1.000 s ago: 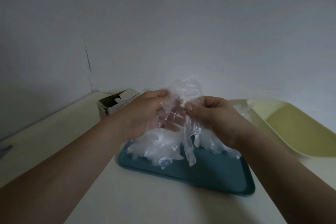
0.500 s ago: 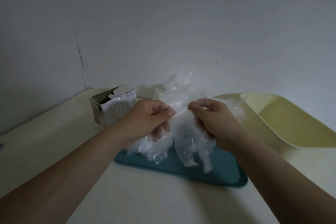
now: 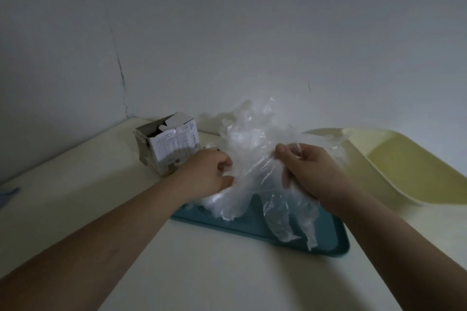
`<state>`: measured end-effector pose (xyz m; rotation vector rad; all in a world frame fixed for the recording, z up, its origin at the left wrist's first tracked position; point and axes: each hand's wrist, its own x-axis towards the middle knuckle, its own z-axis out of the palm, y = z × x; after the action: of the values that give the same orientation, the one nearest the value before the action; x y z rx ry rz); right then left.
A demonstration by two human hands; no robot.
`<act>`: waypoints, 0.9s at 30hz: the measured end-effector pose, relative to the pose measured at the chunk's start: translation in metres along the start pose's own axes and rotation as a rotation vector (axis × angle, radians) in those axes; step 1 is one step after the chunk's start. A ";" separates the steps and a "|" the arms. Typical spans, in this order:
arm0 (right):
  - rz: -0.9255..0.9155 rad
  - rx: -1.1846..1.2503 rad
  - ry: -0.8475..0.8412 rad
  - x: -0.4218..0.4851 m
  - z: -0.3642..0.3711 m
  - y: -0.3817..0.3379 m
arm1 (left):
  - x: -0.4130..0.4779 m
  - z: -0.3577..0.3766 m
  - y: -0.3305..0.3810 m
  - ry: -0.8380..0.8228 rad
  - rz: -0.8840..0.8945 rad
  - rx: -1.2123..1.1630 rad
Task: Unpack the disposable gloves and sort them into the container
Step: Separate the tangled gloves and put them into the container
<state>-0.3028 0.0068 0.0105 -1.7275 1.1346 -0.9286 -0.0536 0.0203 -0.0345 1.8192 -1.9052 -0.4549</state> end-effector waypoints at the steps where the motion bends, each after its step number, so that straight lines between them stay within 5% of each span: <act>1: -0.004 -0.013 -0.025 -0.002 -0.002 0.000 | 0.001 0.002 0.000 -0.003 -0.010 -0.016; 8: -0.019 -0.048 -0.266 -0.010 -0.013 0.007 | 0.004 -0.013 -0.004 0.119 -0.047 -0.182; 14: -0.188 -0.082 -0.316 -0.011 -0.004 0.002 | 0.000 -0.053 0.019 0.541 0.012 -0.297; 16: -0.221 -0.068 -0.250 -0.011 -0.004 -0.003 | -0.002 -0.065 0.034 0.431 0.004 -0.479; 22: -0.281 -0.078 -0.225 -0.009 -0.013 -0.027 | -0.015 -0.075 0.059 -0.235 -0.008 -1.234; 27: -0.171 0.187 -0.181 -0.013 -0.022 -0.029 | -0.005 -0.058 0.075 -0.127 -0.177 -1.374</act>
<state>-0.3172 0.0200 0.0437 -1.7338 0.7676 -0.9295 -0.0854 0.0353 0.0542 0.9691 -0.9186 -1.4802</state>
